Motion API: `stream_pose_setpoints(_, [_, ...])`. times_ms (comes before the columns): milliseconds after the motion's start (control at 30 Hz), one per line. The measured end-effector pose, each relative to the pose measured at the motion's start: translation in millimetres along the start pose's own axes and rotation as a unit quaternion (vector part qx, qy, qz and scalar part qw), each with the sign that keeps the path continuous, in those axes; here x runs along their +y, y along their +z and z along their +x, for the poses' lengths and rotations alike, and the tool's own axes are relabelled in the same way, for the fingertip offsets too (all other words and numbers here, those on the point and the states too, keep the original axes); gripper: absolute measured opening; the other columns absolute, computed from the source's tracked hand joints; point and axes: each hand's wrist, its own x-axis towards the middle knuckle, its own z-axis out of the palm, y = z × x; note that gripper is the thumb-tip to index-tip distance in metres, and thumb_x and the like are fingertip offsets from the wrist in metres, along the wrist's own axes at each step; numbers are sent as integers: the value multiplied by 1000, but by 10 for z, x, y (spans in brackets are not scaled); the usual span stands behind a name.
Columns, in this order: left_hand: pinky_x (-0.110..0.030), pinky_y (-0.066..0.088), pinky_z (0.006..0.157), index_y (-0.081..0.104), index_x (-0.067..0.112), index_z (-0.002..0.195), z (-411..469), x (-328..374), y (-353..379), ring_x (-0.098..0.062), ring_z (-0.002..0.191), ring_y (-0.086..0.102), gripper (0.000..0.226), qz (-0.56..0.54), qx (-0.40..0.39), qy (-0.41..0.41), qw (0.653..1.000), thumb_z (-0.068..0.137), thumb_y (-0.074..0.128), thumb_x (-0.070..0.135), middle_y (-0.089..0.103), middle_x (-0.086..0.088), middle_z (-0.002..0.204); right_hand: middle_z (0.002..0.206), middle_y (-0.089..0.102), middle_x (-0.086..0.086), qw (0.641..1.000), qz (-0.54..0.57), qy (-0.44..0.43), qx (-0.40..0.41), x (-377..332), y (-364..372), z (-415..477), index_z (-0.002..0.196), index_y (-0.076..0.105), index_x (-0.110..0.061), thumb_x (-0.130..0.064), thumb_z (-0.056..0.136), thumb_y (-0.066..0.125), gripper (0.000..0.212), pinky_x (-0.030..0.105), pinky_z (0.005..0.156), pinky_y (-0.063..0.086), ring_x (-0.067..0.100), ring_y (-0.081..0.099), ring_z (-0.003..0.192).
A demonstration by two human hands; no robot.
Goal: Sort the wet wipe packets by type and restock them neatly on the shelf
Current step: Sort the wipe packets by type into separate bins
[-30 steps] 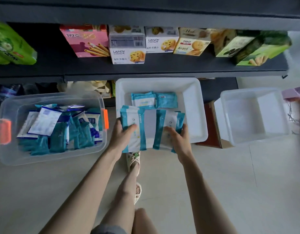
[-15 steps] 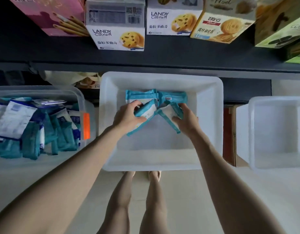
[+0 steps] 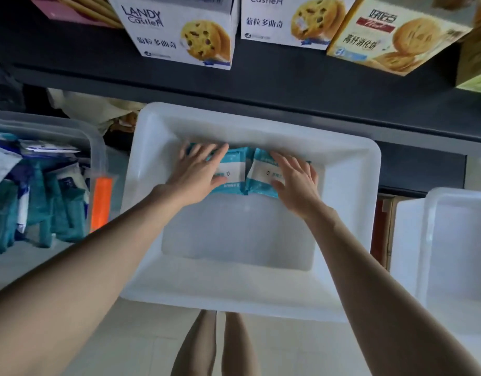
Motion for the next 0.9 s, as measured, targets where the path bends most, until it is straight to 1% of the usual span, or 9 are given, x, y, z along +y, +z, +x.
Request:
stream_pose_setpoints(133, [-43, 12, 113, 19, 21, 151, -36, -9, 145, -21, 143, 16, 69, -28, -20, -3, 999, 94, 46, 49, 23, -2, 155, 155, 22, -3, 999, -11, -16, -27, 66, 86, 23, 151, 20, -28, -23, 99, 43, 57, 41, 117, 2, 22, 9, 144])
stream_pose_setpoints(300, [-42, 13, 114, 14, 22, 151, -40, 30, 35, -20, 146, 10, 67, -8, -60, -4, 998, 96, 42, 48, 16, -3, 158, 158, 17, 1, 999, -17, -19, -44, 37, -7, -26, 151, 20, -28, -23, 98, 47, 59, 41, 117, 5, 25, 9, 144])
stream_pose_setpoints(400, [-42, 18, 113, 30, 16, 148, -108, 103, -78, -24, 143, 22, 57, -31, -35, -16, 999, 98, 45, 37, 24, -9, 156, 157, 21, 3, 999, 19, -10, -25, -67, -120, -130, 148, 30, -21, -20, 96, 51, 56, 40, 115, 18, 27, 19, 142])
stream_pose_setpoints(433, [-41, 24, 111, 38, 14, 144, -158, 129, -128, -26, 139, 31, 52, -41, -15, -16, 999, 97, 47, 35, 32, -11, 152, 154, 28, 4, 999, 38, -11, -6, -115, -159, -175, 145, 36, -18, -18, 95, 52, 52, 39, 112, 25, 28, 27, 138])
stream_pose_setpoints(500, [-38, 39, 97, 52, 12, 133, -299, 175, -247, -29, 122, 49, 41, -77, 23, -25, 996, 96, 50, 31, 51, -10, 138, 142, 44, 5, 996, 76, -14, 35, -222, -242, -275, 135, 49, -13, -17, 94, 53, 41, 38, 101, 38, 27, 43, 127])
stream_pose_setpoints(600, [-38, 48, 80, 60, 13, 119, -571, 189, -423, -29, 104, 60, 29, -153, 67, -58, 984, 94, 53, 26, 65, -7, 119, 124, 60, 6, 991, 104, -9, 79, -448, -360, -435, 117, 61, -12, -18, 93, 52, 26, 37, 87, 46, 28, 56, 110])
stream_pose_setpoints(700, [-39, 51, 73, 63, 13, 107, -877, 76, -556, -29, 89, 64, 20, -197, 123, -76, 970, 92, 56, 25, 71, -6, 100, 107, 68, 9, 987, 119, -26, 104, -769, -389, -593, 104, 63, -11, -19, 93, 50, 19, 40, 80, 50, 31, 62, 96])
stream_pose_setpoints(800, [-38, 52, 67, 65, 9, 98, -1210, -133, -680, -29, 74, 65, 13, -226, 172, -77, 956, 91, 59, 18, 71, -8, 83, 100, 70, 9, 984, 129, -49, 110, -1164, -307, -725, 100, 64, -11, -20, 93, 51, 17, 42, 77, 51, 31, 63, 91])
stream_pose_setpoints(900, [-34, 52, 64, 67, 8, 97, -1566, -474, -763, -22, 69, 65, 12, -251, 195, -94, 943, 91, 60, 17, 70, -7, 82, 99, 70, 10, 983, 141, -57, 102, -1643, -166, -825, 100, 64, -10, -18, 93, 52, 16, 43, 77, 52, 32, 64, 91])
